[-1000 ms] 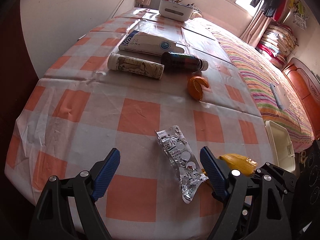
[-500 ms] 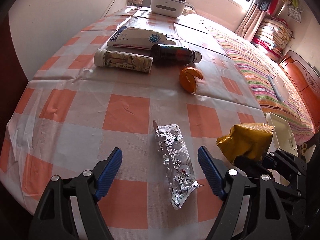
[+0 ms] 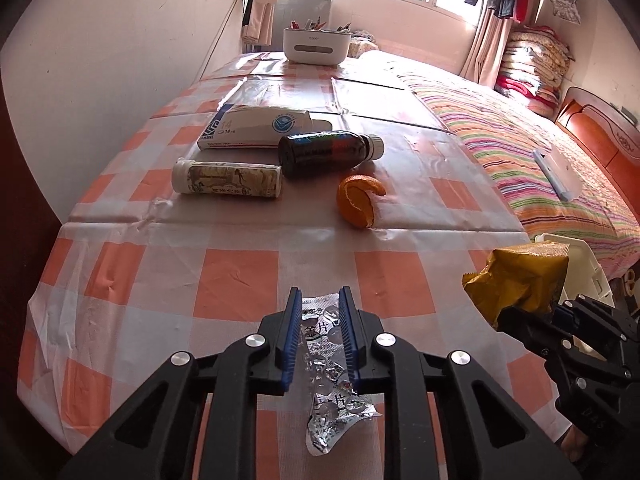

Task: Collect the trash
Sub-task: 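Lift and carry the blister pack with the left tool while the right carries the yellow bag to the bin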

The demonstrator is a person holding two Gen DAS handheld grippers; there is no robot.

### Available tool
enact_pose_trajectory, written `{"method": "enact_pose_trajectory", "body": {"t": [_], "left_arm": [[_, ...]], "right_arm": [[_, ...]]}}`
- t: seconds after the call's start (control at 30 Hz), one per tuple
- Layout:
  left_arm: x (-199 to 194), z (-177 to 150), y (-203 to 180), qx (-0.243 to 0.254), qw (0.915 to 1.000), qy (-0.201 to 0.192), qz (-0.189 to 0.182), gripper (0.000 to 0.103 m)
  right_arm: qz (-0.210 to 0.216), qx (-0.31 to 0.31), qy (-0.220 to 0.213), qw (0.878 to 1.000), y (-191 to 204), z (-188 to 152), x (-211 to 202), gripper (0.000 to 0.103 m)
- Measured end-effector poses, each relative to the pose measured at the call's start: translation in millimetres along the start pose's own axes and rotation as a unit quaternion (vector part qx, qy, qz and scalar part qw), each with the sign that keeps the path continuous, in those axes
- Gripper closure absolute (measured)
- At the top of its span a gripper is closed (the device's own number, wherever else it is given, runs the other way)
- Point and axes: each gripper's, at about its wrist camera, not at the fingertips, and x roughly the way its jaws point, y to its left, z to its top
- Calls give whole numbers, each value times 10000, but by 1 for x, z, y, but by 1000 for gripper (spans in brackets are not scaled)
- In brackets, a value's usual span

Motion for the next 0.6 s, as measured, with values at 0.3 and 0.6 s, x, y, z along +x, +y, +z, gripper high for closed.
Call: {"method": "enact_pose_trajectory", "body": {"t": [0.3,0.6], "left_arm": [[-11,4,17,-150,9999,13,47,88],[-6,-12,24,-467,9979,396,-201,29]], "right_arm": [[8,168,-146,9998,-12,1,-10,83],[31,78,-165,9998,-4,2,-9,81]]}}
